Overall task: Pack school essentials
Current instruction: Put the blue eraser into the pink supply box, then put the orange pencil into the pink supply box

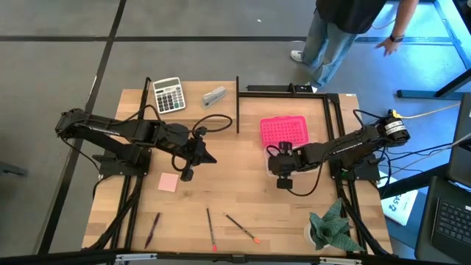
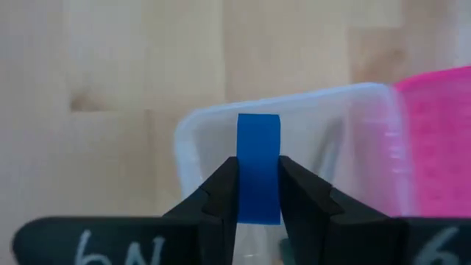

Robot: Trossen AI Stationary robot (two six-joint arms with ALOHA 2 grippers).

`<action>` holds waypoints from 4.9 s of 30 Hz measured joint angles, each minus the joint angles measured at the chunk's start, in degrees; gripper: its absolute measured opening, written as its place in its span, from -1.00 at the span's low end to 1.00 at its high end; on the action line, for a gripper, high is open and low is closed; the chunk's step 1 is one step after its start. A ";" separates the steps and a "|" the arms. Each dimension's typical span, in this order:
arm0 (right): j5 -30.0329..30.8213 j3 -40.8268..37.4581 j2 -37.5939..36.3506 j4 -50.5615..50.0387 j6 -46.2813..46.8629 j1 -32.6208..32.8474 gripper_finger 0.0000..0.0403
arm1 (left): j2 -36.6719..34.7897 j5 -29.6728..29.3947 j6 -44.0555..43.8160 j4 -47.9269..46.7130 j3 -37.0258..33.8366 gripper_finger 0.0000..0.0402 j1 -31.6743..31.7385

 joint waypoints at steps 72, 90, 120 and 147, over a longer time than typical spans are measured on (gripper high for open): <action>-8.51 -1.10 0.68 2.13 -7.07 -1.03 -0.18 | 0.00 -0.01 -0.02 -0.06 0.00 -1.00 0.00; -8.66 13.39 0.70 -3.24 3.49 -1.03 -0.17 | 0.00 -0.01 -2.89 -0.08 0.00 -1.00 -0.03; -3.76 19.22 8.67 10.98 21.32 20.55 -0.18 | -0.02 -9.70 -2.87 -8.22 -0.02 -1.00 -6.04; -14.20 28.91 28.56 12.82 23.36 19.56 -0.18 | -0.04 -9.61 -1.46 -9.50 -0.02 -1.00 -6.04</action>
